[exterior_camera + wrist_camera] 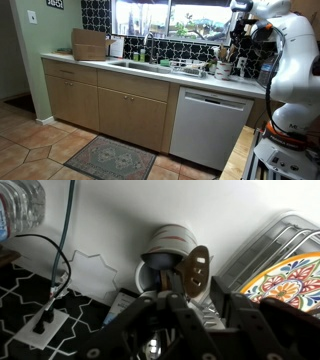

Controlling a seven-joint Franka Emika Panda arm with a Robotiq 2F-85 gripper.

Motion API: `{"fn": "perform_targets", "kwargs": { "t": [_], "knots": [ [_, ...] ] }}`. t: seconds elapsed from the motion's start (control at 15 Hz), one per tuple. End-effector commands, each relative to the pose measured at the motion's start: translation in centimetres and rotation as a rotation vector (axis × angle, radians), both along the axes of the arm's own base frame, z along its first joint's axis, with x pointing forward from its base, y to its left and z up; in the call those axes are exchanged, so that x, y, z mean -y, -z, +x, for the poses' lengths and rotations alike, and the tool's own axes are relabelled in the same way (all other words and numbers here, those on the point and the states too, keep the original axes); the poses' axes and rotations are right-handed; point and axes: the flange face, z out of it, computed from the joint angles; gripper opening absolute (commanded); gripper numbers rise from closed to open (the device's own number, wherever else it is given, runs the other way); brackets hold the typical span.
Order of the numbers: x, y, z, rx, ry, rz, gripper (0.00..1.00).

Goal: Slide the wooden spoon forward, pick up the wooden spoon and put it in the utensil holder

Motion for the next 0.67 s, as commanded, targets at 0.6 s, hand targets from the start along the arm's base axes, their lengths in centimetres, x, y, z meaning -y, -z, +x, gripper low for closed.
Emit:
{"fn": "perform_targets", "kwargs": {
  "t": [0.6],
  "knots": [
    [-10.3, -10.0, 2.9, -0.052, -0.244, -0.245, 1.00]
  ]
}}
